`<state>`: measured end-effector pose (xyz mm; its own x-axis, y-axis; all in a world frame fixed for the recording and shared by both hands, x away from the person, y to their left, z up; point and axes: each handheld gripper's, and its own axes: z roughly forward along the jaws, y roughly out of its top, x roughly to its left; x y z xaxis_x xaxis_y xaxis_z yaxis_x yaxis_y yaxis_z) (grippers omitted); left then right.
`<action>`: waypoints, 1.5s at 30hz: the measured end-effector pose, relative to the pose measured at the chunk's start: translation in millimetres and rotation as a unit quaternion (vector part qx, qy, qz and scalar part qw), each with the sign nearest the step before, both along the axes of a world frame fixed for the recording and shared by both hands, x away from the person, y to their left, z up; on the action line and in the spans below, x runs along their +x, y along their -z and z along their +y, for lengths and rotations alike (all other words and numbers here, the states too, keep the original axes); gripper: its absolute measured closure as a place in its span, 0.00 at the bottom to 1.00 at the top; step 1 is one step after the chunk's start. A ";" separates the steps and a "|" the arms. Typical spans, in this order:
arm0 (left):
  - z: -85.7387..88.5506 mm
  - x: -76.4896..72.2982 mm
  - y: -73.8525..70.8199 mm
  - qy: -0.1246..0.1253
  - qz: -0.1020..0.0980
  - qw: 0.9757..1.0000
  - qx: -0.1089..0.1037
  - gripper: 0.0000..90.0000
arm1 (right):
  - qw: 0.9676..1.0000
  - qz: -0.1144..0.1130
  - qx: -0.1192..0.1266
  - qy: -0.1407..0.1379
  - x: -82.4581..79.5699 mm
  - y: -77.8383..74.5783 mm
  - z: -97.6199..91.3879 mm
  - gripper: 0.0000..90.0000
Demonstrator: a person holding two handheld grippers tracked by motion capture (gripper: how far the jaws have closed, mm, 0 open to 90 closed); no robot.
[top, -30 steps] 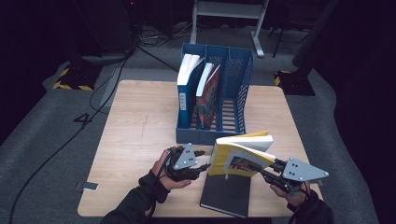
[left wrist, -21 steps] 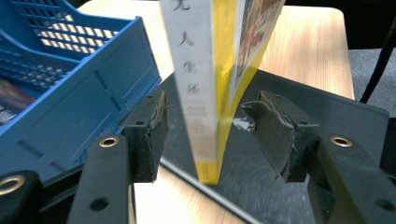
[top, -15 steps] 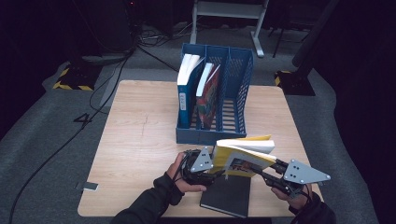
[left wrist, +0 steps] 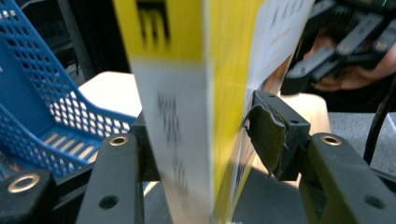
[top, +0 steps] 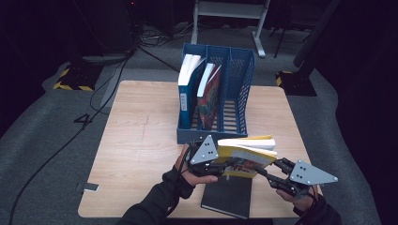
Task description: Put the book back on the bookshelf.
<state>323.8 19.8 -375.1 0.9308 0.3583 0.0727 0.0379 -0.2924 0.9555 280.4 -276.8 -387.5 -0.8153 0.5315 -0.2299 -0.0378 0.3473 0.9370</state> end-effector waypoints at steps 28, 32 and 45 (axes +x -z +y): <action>-6.8 1.1 -20.1 0.025 -0.005 1.000 -0.017 0.82 | 0.999 0.023 -0.022 0.018 1.8 11.0 -11.2 0.53; -7.1 0.6 -20.5 0.021 -0.008 1.000 -0.013 0.83 | 0.998 0.039 -0.033 0.030 3.5 19.0 -21.1 0.53; -8.1 -4.2 -22.9 0.018 -0.010 1.000 0.001 0.83 | 0.990 0.105 -0.057 0.074 32.2 63.3 -54.6 0.51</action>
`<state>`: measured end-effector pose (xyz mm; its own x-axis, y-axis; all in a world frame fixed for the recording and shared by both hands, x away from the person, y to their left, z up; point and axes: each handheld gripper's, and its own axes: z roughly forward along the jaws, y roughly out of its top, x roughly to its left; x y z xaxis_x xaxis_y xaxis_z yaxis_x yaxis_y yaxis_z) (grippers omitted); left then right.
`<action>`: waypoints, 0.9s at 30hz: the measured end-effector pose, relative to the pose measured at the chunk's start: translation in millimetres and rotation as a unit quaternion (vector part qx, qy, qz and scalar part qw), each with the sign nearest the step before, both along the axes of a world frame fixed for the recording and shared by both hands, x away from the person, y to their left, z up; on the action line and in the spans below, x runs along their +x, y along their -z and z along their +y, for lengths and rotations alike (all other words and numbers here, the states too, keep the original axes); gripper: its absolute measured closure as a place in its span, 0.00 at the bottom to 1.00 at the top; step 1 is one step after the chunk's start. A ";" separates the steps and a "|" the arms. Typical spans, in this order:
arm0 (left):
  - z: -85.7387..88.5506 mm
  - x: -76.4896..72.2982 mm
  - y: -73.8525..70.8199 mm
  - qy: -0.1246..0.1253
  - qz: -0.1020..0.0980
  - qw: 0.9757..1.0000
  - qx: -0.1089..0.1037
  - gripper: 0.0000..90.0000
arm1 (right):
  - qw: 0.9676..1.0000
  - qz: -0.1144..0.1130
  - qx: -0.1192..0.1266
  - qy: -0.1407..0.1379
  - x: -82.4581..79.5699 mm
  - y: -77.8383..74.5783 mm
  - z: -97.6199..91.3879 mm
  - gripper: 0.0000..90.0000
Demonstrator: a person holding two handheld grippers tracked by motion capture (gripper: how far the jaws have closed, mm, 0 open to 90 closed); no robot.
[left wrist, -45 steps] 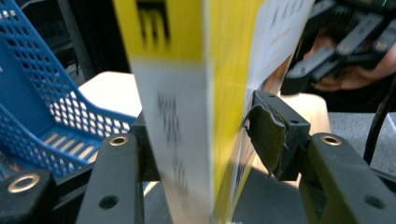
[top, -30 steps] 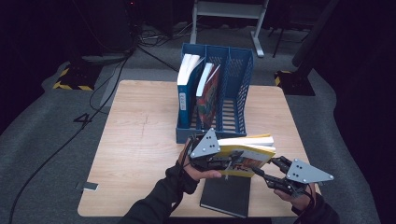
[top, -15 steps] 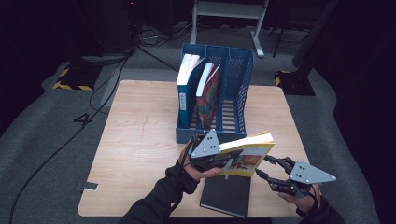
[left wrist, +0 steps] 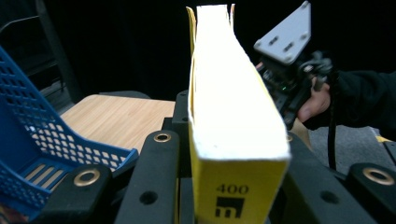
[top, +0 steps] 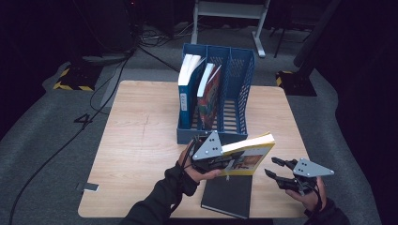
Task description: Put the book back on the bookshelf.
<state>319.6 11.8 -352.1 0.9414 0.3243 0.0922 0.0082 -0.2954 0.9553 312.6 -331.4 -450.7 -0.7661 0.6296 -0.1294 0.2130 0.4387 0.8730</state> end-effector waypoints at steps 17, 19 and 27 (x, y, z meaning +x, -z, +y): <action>-0.7 -1.6 4.8 -0.007 -0.003 1.000 -0.018 0.83 | 0.993 0.099 -0.035 0.059 33.5 52.2 -13.0 0.35; -1.0 -1.4 5.1 -0.010 -0.002 1.000 -0.019 0.83 | 0.992 0.103 -0.043 0.062 34.5 52.8 -11.6 0.34; -1.2 2.2 5.6 -0.033 0.004 0.999 -0.029 0.83 | 0.989 0.123 -0.041 0.073 39.0 53.7 -10.9 0.29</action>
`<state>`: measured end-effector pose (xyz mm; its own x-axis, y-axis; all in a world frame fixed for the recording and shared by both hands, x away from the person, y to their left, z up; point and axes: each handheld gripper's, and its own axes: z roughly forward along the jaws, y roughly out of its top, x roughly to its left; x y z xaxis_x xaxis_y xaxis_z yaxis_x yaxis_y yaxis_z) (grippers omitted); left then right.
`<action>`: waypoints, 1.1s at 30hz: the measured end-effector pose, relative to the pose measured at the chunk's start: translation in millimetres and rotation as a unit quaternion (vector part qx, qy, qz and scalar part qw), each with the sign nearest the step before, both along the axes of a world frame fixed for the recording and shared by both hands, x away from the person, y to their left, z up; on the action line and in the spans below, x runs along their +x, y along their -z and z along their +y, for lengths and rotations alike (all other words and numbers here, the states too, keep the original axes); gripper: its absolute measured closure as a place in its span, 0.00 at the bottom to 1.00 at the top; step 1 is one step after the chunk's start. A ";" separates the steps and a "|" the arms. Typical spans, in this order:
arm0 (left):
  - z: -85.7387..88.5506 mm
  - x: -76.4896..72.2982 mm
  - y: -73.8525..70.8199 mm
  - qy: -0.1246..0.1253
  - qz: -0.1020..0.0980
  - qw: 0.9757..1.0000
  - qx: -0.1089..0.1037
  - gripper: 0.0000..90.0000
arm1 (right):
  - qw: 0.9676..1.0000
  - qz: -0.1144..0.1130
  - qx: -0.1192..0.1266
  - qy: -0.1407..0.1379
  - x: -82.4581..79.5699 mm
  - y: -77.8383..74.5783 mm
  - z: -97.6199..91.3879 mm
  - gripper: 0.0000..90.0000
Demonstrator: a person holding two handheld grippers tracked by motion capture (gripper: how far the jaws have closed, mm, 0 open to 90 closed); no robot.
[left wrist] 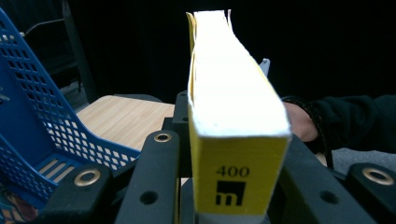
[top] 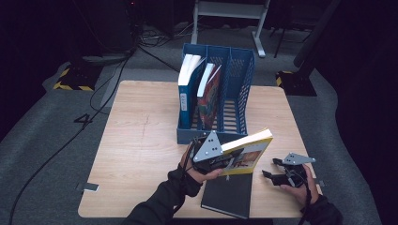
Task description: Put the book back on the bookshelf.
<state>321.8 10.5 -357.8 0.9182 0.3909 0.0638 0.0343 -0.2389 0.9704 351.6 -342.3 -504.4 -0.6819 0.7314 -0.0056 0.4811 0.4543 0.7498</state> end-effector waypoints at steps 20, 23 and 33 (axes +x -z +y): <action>3.2 4.7 -23.8 -0.073 -0.040 0.996 -0.042 0.84 | 1.000 -0.003 -0.002 0.001 0.0 0.0 0.5 0.29; 13.8 7.8 -27.6 -0.096 -0.042 0.993 -0.051 0.84 | 1.000 -0.003 -0.002 0.001 0.0 0.0 0.5 0.29; 42.4 13.8 -39.3 -0.157 -0.051 0.984 -0.067 0.84 | 1.000 -0.002 -0.002 0.001 -0.1 0.0 0.6 0.29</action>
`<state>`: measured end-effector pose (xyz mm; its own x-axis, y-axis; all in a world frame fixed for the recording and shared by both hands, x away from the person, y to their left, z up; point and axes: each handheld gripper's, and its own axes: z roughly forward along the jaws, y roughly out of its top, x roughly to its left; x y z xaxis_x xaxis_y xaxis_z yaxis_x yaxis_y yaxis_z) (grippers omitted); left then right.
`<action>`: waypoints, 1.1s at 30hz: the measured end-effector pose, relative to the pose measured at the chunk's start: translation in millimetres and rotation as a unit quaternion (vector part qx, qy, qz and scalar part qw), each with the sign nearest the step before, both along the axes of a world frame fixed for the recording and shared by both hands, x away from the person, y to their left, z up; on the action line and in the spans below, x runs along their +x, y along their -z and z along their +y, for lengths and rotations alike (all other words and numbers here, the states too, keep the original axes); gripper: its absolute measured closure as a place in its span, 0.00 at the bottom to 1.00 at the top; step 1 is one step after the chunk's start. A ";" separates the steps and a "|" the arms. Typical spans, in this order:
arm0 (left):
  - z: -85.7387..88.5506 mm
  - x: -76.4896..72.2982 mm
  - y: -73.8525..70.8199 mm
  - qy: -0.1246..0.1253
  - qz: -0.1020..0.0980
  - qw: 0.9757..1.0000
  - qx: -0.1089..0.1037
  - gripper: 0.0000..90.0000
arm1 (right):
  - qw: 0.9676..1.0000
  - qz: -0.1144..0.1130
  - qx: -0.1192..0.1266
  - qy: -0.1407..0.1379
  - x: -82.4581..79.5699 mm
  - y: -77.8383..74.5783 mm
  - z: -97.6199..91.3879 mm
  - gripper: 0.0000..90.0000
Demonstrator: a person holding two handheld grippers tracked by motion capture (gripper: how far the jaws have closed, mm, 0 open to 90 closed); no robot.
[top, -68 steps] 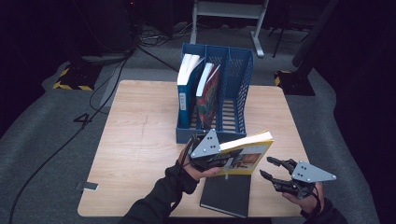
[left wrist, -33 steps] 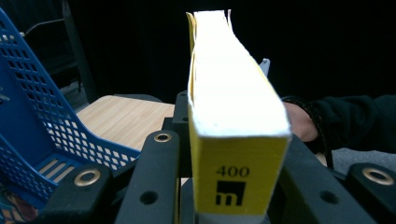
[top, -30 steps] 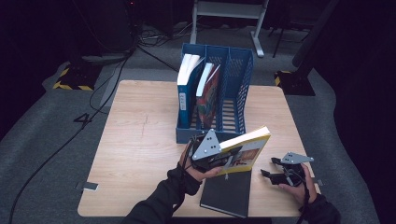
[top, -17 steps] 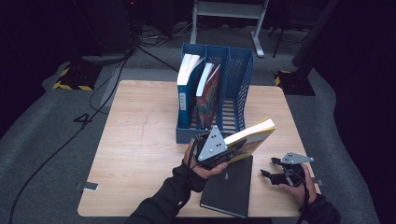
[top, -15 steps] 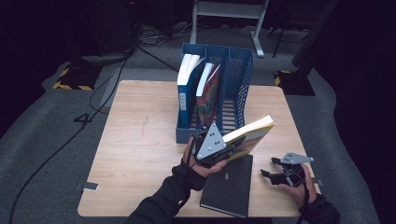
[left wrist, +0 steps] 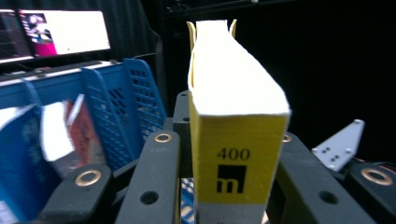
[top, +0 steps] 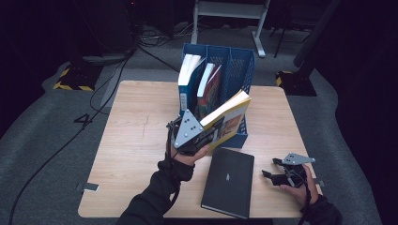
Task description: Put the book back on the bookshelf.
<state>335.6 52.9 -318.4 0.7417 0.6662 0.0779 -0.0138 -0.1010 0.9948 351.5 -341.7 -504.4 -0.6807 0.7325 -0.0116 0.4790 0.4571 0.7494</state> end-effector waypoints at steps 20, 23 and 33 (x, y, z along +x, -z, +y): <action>11.3 39.9 -7.8 -0.101 0.039 0.994 -0.023 0.84 | 1.000 -0.001 -0.001 0.001 -0.4 -0.1 0.3 0.29; 4.9 48.2 -10.2 -0.110 0.044 0.993 -0.017 0.84 | 1.000 0.000 0.000 0.001 0.1 0.0 0.0 0.28; -17.1 71.6 -10.6 -0.144 0.069 0.987 -0.011 0.84 | 1.000 -0.002 -0.001 0.002 -0.6 -0.1 0.4 0.28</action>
